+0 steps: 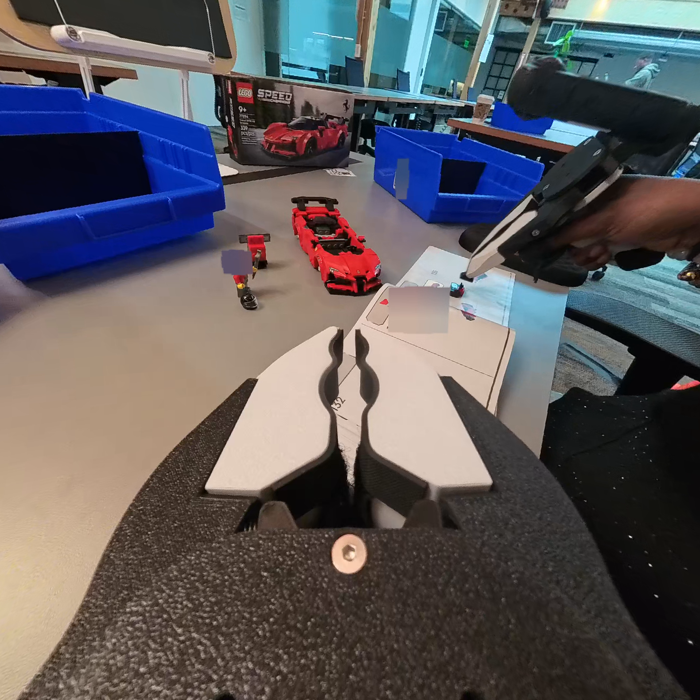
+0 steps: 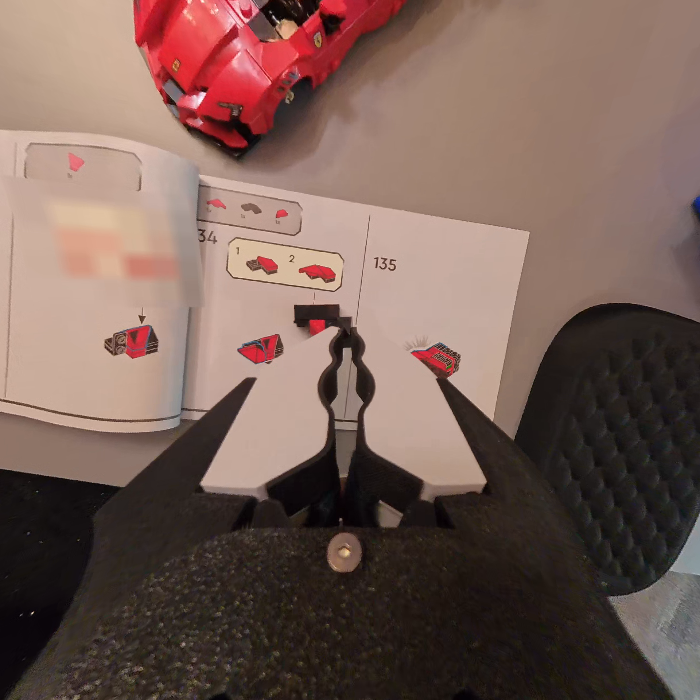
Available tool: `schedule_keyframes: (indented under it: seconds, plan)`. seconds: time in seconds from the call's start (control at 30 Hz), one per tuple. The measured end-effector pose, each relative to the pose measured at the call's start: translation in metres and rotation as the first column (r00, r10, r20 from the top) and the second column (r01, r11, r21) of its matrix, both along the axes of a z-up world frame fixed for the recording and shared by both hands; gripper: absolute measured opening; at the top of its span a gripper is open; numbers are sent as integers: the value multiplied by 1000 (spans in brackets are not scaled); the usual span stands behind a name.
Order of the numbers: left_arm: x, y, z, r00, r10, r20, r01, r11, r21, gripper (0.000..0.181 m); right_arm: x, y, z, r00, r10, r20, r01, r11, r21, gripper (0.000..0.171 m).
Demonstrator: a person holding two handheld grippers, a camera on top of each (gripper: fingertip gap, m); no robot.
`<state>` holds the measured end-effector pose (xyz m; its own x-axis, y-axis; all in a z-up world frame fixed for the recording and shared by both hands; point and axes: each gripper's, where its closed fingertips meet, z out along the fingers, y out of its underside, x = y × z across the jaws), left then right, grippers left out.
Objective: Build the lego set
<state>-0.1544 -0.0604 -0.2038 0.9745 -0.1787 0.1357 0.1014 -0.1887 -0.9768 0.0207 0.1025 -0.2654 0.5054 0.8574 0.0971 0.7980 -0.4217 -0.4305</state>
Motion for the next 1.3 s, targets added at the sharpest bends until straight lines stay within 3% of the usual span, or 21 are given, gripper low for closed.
schedule_keyframes:
  seconds: [1.3]
  plan:
    - [-2,-4,5,997,-21,71,19,999,31,5,-9,-2,-8,997,1,77,2,999,-40,4]
